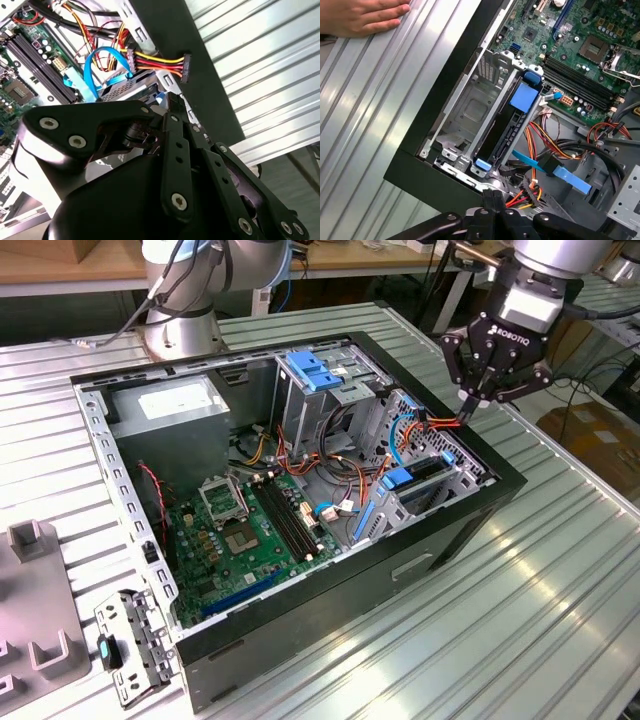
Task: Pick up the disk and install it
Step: 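Insert the first disk wire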
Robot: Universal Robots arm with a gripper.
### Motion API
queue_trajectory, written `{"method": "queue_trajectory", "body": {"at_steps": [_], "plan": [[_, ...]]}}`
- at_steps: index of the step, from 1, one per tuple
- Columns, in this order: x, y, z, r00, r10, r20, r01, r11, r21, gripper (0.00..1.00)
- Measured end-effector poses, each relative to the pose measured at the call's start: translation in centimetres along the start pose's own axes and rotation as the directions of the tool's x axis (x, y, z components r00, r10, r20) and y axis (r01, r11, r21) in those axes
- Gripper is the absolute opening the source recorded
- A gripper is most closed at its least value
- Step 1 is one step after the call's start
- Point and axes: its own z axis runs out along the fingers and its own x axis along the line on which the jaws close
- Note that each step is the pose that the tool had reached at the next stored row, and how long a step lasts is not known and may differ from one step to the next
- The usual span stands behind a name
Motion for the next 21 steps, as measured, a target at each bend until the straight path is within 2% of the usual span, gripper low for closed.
{"method": "queue_trajectory", "body": {"at_steps": [2, 17, 19, 21], "plan": [[-0.01, -0.28, 0.00, 1.0000, -0.005, -0.0001, 0.005, 1.0000, 0.0001, 0.11], [-0.08, -0.32, 0.01, 1.0000, -0.009, -0.0001, 0.009, 1.0000, 0.0005, 0.11], [-0.08, -0.33, 0.01, 0.9992, -0.040, -0.0006, 0.040, 0.9992, 0.0018, 0.11], [-0.08, -0.34, 0.11, 0.9940, -0.109, -0.0018, 0.109, 0.9940, 0.0050, 0.11]]}}
